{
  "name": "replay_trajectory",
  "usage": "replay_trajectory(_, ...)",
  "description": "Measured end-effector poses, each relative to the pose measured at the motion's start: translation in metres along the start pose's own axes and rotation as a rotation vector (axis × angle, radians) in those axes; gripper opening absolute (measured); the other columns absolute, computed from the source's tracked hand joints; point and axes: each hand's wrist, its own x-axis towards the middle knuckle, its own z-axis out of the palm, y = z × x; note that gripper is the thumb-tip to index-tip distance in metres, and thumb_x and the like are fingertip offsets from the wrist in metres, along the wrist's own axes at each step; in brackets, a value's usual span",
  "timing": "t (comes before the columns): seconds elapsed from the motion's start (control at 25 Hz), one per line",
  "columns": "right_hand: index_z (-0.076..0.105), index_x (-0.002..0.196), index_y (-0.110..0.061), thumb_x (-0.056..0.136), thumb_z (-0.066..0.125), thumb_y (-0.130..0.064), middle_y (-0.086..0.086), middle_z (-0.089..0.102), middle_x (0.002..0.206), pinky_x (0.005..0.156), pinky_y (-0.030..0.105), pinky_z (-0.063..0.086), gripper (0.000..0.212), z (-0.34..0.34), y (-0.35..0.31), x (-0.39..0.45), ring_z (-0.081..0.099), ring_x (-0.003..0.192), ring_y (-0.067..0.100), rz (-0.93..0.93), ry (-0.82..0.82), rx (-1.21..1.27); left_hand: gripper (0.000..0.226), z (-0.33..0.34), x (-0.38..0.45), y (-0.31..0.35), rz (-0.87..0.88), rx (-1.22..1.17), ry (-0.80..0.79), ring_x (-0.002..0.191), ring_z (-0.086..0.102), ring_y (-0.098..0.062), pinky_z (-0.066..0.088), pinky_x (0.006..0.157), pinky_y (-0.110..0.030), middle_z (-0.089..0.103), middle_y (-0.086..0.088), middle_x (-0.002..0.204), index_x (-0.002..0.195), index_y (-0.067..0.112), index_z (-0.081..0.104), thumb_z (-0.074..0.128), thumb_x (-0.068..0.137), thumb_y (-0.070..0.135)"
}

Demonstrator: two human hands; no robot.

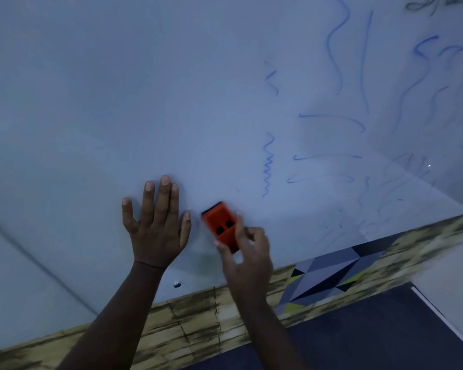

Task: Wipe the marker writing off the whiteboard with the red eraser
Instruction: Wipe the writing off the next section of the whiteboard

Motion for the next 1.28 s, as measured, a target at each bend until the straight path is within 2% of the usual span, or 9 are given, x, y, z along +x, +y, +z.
replay_trajectory(0.08, 0.038, 0.153, -0.049, 0.089, 0.07, -0.06, -0.008, 0.051, 0.107, 0.069, 0.034, 0.061, 0.073, -0.018, -0.001, 0.029, 0.061, 0.09, 0.014, 0.237, 0.112, 0.227, 0.07, 0.001, -0.002, 0.0, 0.001, 0.004, 0.008, 0.164, 0.014, -0.031, 0.003, 0.131, -0.058, 0.017, -0.012, 0.177, 0.165, 0.001, 0.029, 0.046, 0.106, 0.037)
replay_trajectory(0.16, 0.05, 0.146, -0.044, 0.087, 0.075, -0.056, -0.001, 0.058, 0.103, 0.076, 0.036, 0.063, 0.064, -0.038, 0.005, 0.055, 0.067, 0.091, 0.015, 0.411, 0.199, 0.47, 0.07, 0.001, -0.001, -0.001, -0.006, -0.021, 0.014, 0.164, 0.014, -0.03, 0.003, 0.131, -0.058, 0.017, -0.012, 0.177, 0.165, 0.001, 0.03, 0.047, 0.106, 0.037)
replay_trajectory(0.24, 0.06, 0.126, -0.054, 0.089, 0.077, -0.05, 0.003, 0.068, 0.099, 0.081, 0.047, 0.063, 0.041, -0.057, 0.016, 0.074, 0.071, 0.094, 0.018, 0.512, 0.223, 0.597, 0.071, 0.0, -0.001, -0.002, -0.005, -0.035, 0.008, 0.164, 0.014, -0.03, 0.003, 0.131, -0.057, 0.017, -0.011, 0.177, 0.165, 0.002, 0.03, 0.048, 0.106, 0.037)
replay_trajectory(0.36, 0.065, 0.117, -0.051, 0.091, 0.077, -0.048, -0.002, 0.071, 0.089, 0.083, 0.048, 0.063, 0.029, -0.074, 0.026, 0.088, 0.073, 0.095, 0.019, 0.627, 0.216, 0.683, 0.071, -0.003, -0.005, -0.001, -0.01, -0.042, -0.014, 0.164, 0.014, -0.029, 0.004, 0.132, -0.056, 0.016, -0.012, 0.177, 0.165, 0.002, 0.029, 0.049, 0.107, 0.038)
replay_trajectory(0.52, 0.061, 0.14, -0.026, 0.085, 0.066, -0.066, -0.001, 0.058, 0.095, 0.075, 0.046, 0.059, 0.068, -0.058, -0.005, 0.075, 0.064, 0.084, 0.017, 0.269, 0.153, 0.245, 0.071, -0.004, -0.007, 0.0, -0.009, -0.01, -0.048, 0.164, 0.013, -0.03, 0.004, 0.132, -0.057, 0.016, -0.014, 0.177, 0.165, 0.0, 0.028, 0.047, 0.108, 0.037)
replay_trajectory(0.68, 0.051, 0.15, -0.027, 0.089, 0.069, -0.056, -0.002, 0.048, 0.102, 0.059, 0.034, 0.055, 0.069, -0.031, -0.027, 0.04, 0.053, 0.088, 0.018, -0.166, -0.047, -0.13, 0.07, -0.012, -0.01, 0.009, -0.061, -0.038, -0.089, 0.164, 0.013, -0.031, 0.004, 0.132, -0.057, 0.016, -0.013, 0.177, 0.166, 0.001, 0.025, 0.046, 0.109, 0.035)
replay_trajectory(0.88, 0.051, 0.15, -0.033, 0.085, 0.078, -0.049, 0.001, 0.05, 0.103, 0.068, 0.04, 0.052, 0.072, -0.046, -0.017, 0.064, 0.051, 0.089, 0.022, -0.382, -0.055, -0.203, 0.071, -0.029, -0.012, 0.02, -0.111, -0.028, -0.171, 0.162, 0.02, -0.034, 0.017, 0.129, -0.061, 0.02, -0.015, 0.176, 0.165, 0.0, 0.027, 0.053, 0.106, 0.031)
replay_trajectory(1.04, 0.059, 0.145, -0.034, 0.081, 0.077, -0.053, 0.0, 0.049, 0.097, 0.07, 0.039, 0.048, 0.07, -0.078, -0.004, 0.11, 0.051, 0.086, 0.025, -0.274, 0.069, -0.066, 0.058, -0.049, 0.007, 0.027, -0.183, -0.079, -0.149, 0.153, 0.037, -0.034, 0.034, 0.117, -0.063, 0.039, -0.017, 0.167, 0.156, -0.001, 0.046, 0.056, 0.105, 0.024)
replay_trajectory(1.28, 0.047, 0.153, -0.031, 0.085, 0.071, -0.064, -0.001, 0.045, 0.096, 0.065, 0.042, 0.059, 0.079, -0.119, 0.066, 0.139, 0.057, 0.077, 0.026, 0.099, 0.192, 0.222, 0.059, -0.059, 0.084, 0.017, -0.265, -0.045, -0.042, 0.154, 0.034, -0.033, 0.031, 0.115, -0.061, 0.036, -0.02, 0.166, 0.157, -0.001, 0.044, 0.056, 0.106, 0.025)
